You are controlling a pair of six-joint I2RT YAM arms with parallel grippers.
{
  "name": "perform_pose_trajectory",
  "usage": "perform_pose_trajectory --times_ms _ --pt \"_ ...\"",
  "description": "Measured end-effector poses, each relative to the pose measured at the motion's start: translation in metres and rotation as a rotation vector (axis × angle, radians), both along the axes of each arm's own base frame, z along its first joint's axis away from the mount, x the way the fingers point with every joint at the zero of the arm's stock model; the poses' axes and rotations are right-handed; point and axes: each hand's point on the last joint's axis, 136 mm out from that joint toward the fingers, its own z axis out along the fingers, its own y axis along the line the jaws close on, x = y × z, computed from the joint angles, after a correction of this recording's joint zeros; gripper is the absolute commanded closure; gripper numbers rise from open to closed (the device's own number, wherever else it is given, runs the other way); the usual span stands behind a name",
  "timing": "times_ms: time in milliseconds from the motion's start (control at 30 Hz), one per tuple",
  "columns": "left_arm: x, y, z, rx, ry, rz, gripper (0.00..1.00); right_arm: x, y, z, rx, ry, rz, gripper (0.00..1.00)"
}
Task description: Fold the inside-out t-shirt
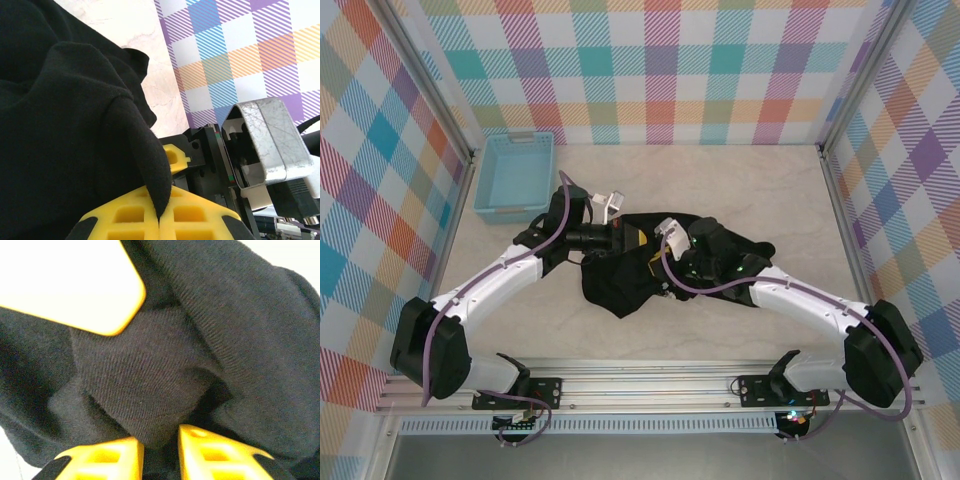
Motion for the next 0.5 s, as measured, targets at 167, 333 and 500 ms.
perform_pose_trajectory --times_ms 167,333,500 --pt "0.0 0.0 0.0 0.0 0.0 0.001 1.0 0.006 -0.002 0.005 -0.016 -0.039 -0.011 1.0" --pt "0.003 0.002 -0.001 0.004 -0.002 0.013 1.0 0.002 -0.01 0.009 -0.04 -0.057 -0.008 1.0" --pt "0.011 0.011 -0.007 0.051 -0.013 0.068 0.85 -0.009 -0.017 0.032 0.025 -0.055 0.027 1.0"
